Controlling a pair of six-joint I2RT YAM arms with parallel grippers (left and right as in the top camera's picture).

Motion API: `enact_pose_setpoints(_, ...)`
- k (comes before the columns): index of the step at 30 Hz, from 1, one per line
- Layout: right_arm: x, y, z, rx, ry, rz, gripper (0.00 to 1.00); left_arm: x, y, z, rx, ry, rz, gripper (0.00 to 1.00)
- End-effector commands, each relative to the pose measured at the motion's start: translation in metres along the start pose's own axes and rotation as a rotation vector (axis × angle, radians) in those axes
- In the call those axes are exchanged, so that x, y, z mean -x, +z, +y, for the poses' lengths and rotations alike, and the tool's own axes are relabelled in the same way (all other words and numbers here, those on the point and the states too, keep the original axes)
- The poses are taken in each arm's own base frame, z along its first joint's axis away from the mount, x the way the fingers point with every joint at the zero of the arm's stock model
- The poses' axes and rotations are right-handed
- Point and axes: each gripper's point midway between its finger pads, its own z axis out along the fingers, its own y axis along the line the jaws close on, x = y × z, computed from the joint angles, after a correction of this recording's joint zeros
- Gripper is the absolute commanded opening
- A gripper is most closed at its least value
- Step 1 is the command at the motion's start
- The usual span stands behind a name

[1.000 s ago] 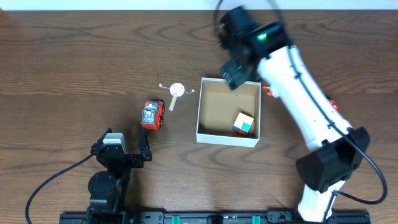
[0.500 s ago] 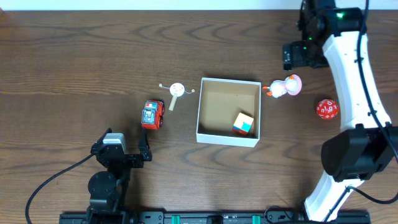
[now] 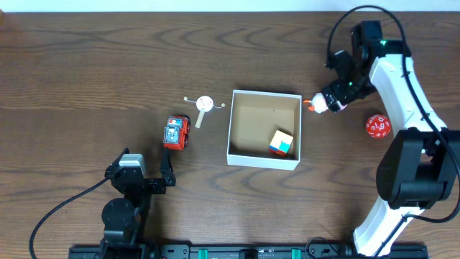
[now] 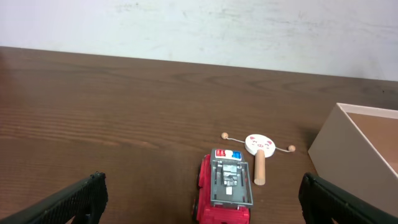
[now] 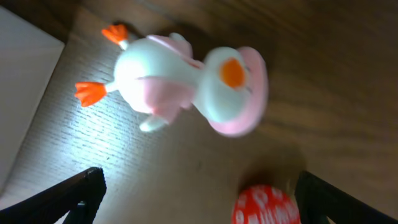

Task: Pack container
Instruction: 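Lower the right gripper onto the white duck toy and grasp it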

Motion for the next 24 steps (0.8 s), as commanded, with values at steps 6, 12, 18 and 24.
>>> enact_pose_setpoints(6,0.008,0.016,0.022,0.105,-0.294,-0.097,0.99,-0.009,0.000,0.004,0.016,0.012,0.027,0.98)
enact_pose_setpoints(12,0.008,0.020,0.022,0.096,-0.379,-0.107,0.99,-0.009,0.000,0.004,0.016,0.012,0.027,0.98)
enact_pose_setpoints(18,0.010,0.023,0.018,0.081,-0.428,-0.124,0.99,-0.009,0.000,0.004,0.016,0.012,0.027,0.98)
enact_pose_setpoints(24,0.015,0.023,0.015,0.063,-0.436,-0.144,0.99,-0.009,0.000,0.004,0.016,0.012,0.028,0.98)
